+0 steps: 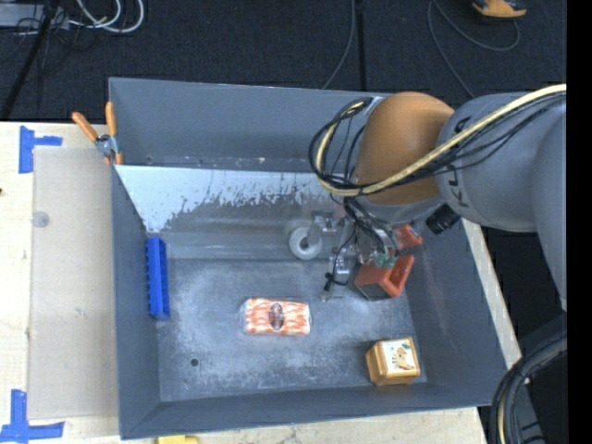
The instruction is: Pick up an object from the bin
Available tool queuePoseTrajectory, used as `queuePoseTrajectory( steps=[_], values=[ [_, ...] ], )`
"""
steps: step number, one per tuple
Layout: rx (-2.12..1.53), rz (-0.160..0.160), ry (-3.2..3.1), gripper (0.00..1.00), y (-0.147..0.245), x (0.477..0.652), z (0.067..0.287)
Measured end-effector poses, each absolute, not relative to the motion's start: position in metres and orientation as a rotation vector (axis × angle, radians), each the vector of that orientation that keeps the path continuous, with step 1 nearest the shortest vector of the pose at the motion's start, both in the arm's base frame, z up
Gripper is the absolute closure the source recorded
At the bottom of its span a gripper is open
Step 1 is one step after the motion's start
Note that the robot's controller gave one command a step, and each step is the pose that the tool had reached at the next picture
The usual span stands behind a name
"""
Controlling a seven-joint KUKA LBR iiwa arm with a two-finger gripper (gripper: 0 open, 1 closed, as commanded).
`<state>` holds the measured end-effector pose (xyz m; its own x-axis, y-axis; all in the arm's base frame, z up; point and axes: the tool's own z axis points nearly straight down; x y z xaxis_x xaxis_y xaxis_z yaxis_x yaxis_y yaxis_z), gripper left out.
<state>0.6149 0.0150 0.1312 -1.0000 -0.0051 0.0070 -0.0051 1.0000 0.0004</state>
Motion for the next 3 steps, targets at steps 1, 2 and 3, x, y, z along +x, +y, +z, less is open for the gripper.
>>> queuePoseTrajectory(
  steps=[1,2,3],
  values=[
    [0.008,-0.001,-3.141,0.00,0.015,0.616,0.136],
    [0.222,0.002,-3.140,0.00,0.024,0.593,0.121],
    [0.351,0.001,-3.123,0.00,0.031,0.578,0.109]
  ],
)
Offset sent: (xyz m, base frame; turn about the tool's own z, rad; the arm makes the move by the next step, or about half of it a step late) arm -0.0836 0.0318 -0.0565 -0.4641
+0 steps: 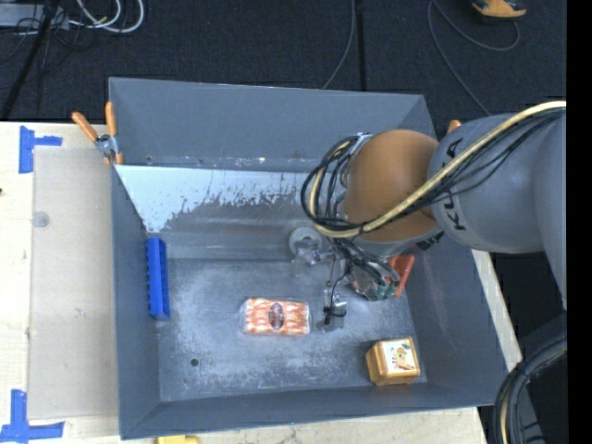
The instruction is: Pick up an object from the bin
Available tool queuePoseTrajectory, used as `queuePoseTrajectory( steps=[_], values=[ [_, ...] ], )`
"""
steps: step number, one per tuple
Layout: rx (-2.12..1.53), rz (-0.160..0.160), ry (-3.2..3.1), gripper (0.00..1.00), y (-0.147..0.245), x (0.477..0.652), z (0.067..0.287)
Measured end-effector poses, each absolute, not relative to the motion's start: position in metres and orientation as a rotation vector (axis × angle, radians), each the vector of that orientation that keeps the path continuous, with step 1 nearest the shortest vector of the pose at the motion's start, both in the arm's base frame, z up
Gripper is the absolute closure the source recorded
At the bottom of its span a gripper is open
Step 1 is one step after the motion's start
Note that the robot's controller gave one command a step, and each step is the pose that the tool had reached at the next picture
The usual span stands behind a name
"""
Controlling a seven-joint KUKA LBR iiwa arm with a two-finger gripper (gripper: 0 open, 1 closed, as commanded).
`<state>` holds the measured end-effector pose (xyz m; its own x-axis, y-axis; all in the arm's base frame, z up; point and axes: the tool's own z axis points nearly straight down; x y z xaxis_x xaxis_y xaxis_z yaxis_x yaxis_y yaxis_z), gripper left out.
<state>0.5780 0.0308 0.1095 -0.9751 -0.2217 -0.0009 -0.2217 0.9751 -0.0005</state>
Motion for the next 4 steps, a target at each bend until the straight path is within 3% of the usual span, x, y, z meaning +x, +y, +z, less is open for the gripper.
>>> queuePoseTrajectory(
  steps=[1,2,3,4],
  values=[
    [-0.572,0.005,3.090,0.00,0.071,0.577,0.115],
    [-0.864,0.002,3.024,1.00,0.083,0.509,0.069],
    [-0.863,0.002,3.024,1.00,0.083,0.509,0.069],
    [-0.898,0.003,3.014,1.00,0.089,0.513,0.176]
  ],
)
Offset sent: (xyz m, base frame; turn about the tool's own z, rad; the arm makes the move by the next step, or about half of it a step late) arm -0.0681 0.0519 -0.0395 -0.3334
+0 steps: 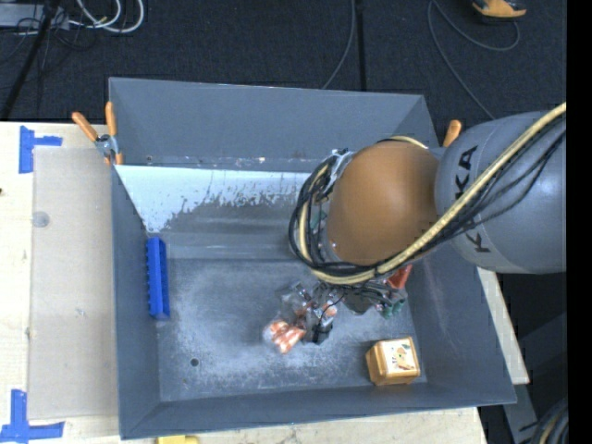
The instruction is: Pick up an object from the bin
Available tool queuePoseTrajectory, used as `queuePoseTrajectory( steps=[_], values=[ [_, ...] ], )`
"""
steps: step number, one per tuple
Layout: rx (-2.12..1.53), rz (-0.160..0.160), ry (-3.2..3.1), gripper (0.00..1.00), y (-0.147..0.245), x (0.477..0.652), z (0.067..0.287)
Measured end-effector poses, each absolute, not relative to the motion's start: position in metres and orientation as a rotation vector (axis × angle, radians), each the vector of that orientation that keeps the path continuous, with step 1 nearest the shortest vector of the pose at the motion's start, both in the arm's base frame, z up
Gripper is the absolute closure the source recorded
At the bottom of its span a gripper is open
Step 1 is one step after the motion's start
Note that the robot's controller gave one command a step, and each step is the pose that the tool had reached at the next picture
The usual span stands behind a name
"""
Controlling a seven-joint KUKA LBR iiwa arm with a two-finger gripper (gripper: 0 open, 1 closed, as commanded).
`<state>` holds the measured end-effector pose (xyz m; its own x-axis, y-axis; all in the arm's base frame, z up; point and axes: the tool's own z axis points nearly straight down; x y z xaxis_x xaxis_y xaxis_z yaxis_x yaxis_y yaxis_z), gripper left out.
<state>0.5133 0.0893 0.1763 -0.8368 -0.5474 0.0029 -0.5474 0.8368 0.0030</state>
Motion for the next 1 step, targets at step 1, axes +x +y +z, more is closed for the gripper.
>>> queuePoseTrajectory(
  steps=[1],
  values=[
    [0.895,-0.003,-3.008,1.00,0.0892,0.5133,0.1763]
  ],
)
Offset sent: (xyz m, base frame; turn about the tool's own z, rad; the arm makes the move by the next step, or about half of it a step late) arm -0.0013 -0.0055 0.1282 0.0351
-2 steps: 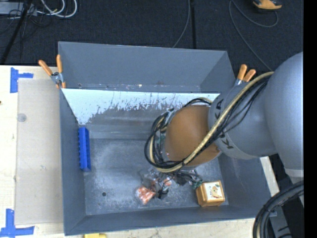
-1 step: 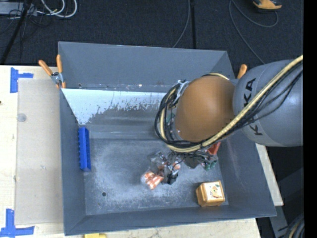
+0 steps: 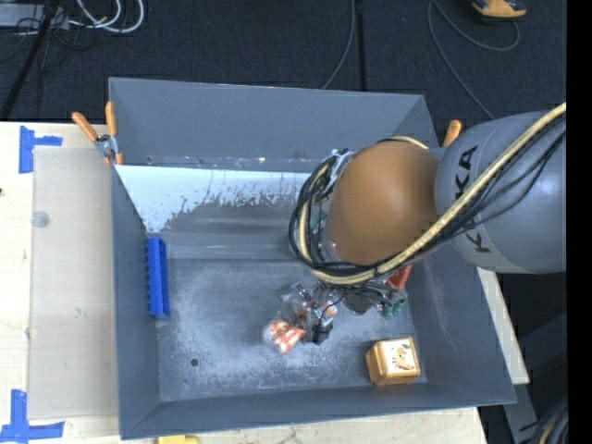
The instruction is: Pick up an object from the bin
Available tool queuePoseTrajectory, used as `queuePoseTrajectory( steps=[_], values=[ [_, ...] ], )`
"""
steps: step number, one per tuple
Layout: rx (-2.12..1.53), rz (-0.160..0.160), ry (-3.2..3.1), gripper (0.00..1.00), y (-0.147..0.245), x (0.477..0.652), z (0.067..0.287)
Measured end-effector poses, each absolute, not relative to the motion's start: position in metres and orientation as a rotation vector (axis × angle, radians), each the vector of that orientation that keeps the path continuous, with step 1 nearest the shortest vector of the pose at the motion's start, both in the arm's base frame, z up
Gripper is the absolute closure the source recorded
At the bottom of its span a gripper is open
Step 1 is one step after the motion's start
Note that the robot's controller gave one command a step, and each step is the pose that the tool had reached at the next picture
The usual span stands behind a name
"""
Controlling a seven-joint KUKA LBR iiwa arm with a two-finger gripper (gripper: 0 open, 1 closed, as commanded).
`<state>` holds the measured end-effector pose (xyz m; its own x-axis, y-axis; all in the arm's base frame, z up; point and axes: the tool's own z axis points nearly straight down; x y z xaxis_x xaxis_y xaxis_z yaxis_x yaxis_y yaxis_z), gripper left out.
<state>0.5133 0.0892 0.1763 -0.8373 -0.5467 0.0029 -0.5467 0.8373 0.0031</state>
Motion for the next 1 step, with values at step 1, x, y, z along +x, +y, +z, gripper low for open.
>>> queuePoseTrajectory(
  steps=[1],
  values=[
    [0.836,-0.004,-3.025,1.00,0.0843,0.5126,0.3041]
  ],
)
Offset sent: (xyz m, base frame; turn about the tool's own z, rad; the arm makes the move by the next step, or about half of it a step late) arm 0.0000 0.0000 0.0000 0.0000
